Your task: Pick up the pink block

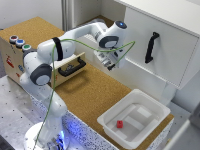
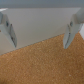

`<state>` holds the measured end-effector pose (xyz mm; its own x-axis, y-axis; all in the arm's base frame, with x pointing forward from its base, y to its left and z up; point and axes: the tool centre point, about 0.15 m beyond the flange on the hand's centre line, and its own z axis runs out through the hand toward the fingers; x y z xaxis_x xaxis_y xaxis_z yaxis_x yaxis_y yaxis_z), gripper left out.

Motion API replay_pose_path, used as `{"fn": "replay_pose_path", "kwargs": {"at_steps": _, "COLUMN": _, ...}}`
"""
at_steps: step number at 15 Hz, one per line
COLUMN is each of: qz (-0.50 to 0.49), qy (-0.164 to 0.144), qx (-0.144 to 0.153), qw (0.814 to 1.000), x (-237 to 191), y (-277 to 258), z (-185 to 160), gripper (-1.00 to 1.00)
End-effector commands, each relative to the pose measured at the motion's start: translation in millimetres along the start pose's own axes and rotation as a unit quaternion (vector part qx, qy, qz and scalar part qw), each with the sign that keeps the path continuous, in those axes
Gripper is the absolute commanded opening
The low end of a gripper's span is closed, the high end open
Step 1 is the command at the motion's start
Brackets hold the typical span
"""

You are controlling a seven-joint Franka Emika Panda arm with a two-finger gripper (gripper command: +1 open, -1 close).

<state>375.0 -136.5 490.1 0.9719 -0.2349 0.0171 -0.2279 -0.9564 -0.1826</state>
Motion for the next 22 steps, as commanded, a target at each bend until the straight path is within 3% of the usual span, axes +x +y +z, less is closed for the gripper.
{"fn": "replay_pose_path", "kwargs": {"at_steps": 1, "qz": -0.006, "qy": 0.014, "qx": -0.006, "qw": 1.0, "x": -8, "y": 0, "z": 6, "gripper": 1.0}}
{"fn": "replay_pose_path", "kwargs": {"at_steps": 10, "qz": -0.006, "qy": 0.014, "qx": -0.006, "qw": 1.0, "x": -8, "y": 0, "z": 6, "gripper": 1.0}}
{"fn": "replay_pose_path", "kwargs": {"at_steps": 11, "qz": 0.0, "qy": 0.001, "qx": -0.009, "qw": 1.0, "x": -1, "y": 6, "z": 0, "gripper": 1.0}}
{"fn": "replay_pose_path", "kwargs": {"at_steps": 13, "qz": 0.004, "qy": -0.007, "qx": -0.028, "qw": 1.0, "x": -13, "y": 32, "z": 4, "gripper": 1.0}}
{"fn": "replay_pose_path", "kwargs": {"at_steps": 16, "qz": 0.032, "qy": -0.021, "qx": -0.089, "qw": 0.995, "x": -48, "y": 74, "z": 19, "gripper": 1.0}}
{"fn": "replay_pose_path", "kwargs": {"at_steps": 20, "qz": 0.1, "qy": -0.009, "qx": -0.119, "qw": 0.988, "x": -84, "y": 138, "z": 29, "gripper": 1.0}}
{"fn": "replay_pose_path", "kwargs": {"at_steps": 22, "qz": 0.127, "qy": 0.01, "qx": -0.116, "qw": 0.985, "x": -102, "y": 164, "z": 41, "gripper": 1.0}}
